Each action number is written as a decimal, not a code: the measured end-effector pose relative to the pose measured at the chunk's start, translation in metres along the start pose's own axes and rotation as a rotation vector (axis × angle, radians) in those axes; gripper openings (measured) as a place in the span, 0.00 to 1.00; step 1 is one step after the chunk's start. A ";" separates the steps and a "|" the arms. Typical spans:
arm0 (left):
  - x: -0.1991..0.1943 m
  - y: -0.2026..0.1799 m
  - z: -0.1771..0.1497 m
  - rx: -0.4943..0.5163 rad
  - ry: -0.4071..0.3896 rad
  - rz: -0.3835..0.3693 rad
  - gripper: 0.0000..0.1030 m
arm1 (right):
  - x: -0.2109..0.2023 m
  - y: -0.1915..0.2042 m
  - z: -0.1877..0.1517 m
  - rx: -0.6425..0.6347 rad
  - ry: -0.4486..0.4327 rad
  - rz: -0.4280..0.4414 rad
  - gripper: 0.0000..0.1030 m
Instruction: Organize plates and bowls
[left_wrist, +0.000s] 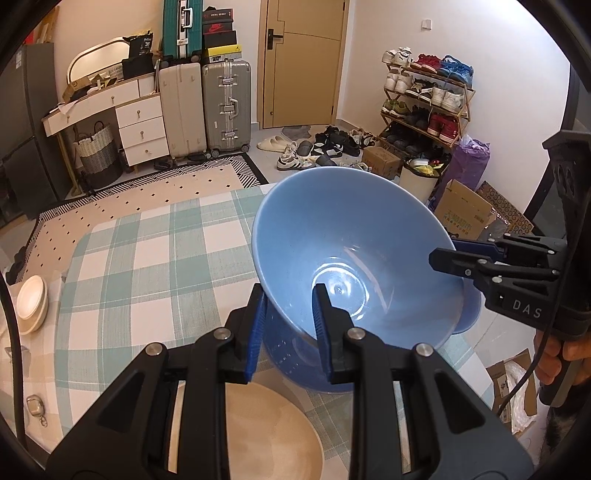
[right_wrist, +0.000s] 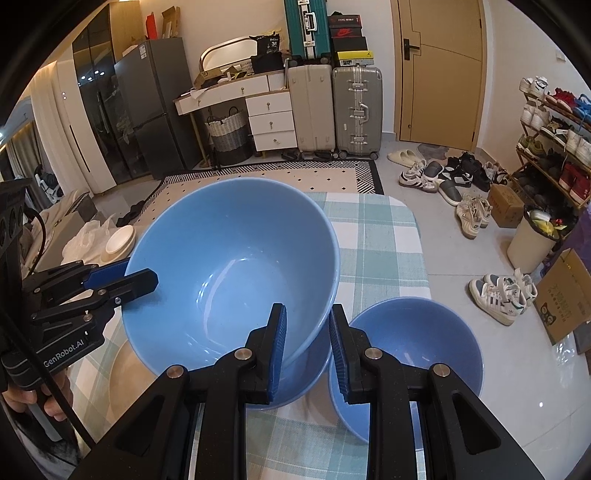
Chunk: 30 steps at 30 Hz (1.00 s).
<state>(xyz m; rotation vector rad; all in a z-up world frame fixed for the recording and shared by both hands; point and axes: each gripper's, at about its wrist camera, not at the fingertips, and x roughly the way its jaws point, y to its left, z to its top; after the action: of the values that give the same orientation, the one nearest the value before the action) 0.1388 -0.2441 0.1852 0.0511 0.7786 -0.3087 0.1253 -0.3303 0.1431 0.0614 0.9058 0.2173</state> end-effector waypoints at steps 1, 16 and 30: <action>0.001 0.001 -0.002 -0.001 0.003 0.000 0.21 | 0.000 0.000 -0.002 -0.001 0.001 0.001 0.24; 0.035 0.015 -0.024 -0.020 0.044 -0.007 0.21 | 0.020 0.004 -0.015 -0.010 0.036 0.008 0.24; 0.078 0.030 -0.042 -0.023 0.080 0.000 0.21 | 0.051 0.003 -0.024 -0.023 0.084 -0.005 0.24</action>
<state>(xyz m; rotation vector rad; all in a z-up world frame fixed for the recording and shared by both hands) 0.1711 -0.2289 0.0991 0.0418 0.8615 -0.2985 0.1363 -0.3178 0.0895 0.0288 0.9865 0.2271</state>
